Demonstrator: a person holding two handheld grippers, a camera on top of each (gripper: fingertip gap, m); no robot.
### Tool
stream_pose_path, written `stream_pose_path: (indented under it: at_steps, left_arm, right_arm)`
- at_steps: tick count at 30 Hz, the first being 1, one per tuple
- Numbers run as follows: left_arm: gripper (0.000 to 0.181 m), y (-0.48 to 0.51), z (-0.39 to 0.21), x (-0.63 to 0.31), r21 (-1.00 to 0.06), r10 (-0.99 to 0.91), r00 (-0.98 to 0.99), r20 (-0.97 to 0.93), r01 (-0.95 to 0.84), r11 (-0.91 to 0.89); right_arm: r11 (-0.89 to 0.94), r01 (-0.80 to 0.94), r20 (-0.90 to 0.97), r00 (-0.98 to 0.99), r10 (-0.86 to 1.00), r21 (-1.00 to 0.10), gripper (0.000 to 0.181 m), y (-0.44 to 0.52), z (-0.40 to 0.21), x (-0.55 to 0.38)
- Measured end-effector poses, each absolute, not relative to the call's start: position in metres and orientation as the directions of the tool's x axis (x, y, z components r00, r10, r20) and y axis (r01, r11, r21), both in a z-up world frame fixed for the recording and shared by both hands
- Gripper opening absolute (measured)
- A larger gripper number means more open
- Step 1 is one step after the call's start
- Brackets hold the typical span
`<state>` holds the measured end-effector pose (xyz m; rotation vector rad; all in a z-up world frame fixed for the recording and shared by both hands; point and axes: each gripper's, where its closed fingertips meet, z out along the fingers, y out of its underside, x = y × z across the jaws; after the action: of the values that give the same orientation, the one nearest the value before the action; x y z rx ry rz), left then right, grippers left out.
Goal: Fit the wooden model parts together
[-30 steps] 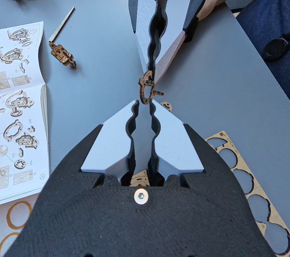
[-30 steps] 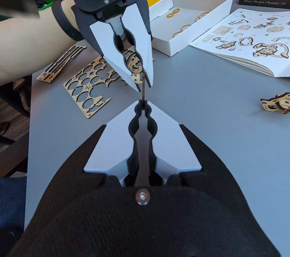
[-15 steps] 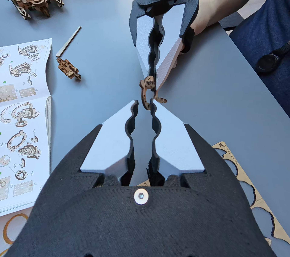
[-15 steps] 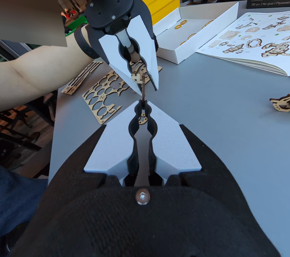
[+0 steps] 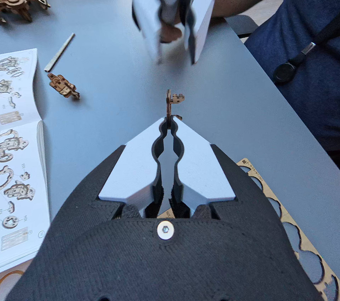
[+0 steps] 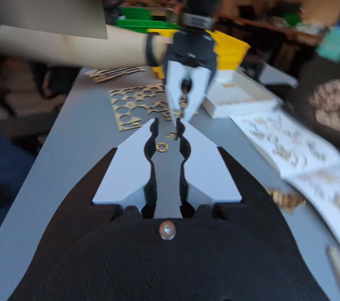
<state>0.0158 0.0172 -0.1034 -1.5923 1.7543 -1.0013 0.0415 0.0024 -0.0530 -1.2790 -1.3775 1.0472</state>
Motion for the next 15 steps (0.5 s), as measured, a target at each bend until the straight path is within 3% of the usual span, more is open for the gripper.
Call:
stream_pose_path:
  at_steps: [2,5,8,13,15]
  left_arm:
    - [0.0,0.016,-0.105,0.016,-0.811,-0.981,-0.157,0.114,-0.585,0.0]
    - [0.0,0.013,-0.11,0.018,-0.772,-0.965,-0.196,0.176,-0.636,-0.012]
    - [0.0,0.012,-0.116,0.024,-0.736,-0.956,-0.223,0.192,-0.677,0.01]
    - [0.0,0.011,-0.122,0.031,-0.703,-0.944,-0.249,0.216,-0.711,0.026]
    - [0.0,0.011,-0.123,0.032,-0.696,-0.94,-0.259,0.221,-0.718,0.034]
  right_arm:
    - [0.434,0.214,0.39,-0.218,0.895,-0.875,0.01,-0.03,-0.05,0.045]
    - [0.759,0.427,0.628,-0.431,0.648,-0.491,0.014,-0.026,-0.089,0.044]
    - [0.857,0.451,0.685,-0.543,0.486,-0.251,0.019,-0.02,-0.104,0.033]
    - [0.885,0.465,0.657,-0.66,0.364,-0.024,0.019,-0.006,-0.122,0.027]
    - [0.879,0.477,0.617,-0.693,0.373,0.004,0.019,-0.002,-0.129,0.028]
